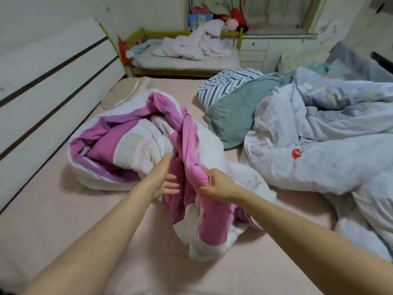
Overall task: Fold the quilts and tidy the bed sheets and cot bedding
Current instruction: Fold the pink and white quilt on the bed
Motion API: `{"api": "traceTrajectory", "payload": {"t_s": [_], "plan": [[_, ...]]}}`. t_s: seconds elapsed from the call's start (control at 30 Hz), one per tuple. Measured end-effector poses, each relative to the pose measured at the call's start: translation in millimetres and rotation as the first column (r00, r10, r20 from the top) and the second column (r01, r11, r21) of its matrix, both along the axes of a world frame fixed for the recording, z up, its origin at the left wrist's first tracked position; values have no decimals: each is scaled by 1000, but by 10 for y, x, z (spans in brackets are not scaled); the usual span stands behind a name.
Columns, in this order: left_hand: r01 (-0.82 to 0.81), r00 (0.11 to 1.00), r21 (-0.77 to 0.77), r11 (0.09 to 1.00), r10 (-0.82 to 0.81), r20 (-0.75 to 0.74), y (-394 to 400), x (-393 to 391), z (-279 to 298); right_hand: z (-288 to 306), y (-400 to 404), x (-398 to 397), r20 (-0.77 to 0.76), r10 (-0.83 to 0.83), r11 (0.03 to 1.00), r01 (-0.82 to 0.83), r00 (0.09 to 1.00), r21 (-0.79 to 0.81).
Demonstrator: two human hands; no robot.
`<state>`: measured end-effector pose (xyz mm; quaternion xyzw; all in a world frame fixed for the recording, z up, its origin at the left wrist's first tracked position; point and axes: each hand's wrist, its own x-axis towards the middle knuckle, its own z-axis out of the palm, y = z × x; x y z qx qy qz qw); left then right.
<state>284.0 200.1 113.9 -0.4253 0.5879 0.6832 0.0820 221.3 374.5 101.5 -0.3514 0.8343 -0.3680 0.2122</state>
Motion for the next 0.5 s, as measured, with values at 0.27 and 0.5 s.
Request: {"api": "traceTrajectory", "payload": {"t_s": [0.27, 0.5], "plan": [[195, 981, -433, 880, -165, 107, 281, 593, -364, -8, 221, 1268, -101, 410, 908, -395, 907, 143], [440, 868, -769, 464, -440, 231, 304, 782, -451, -255, 676, 1140, 530, -48, 998, 66, 846, -14]]}}
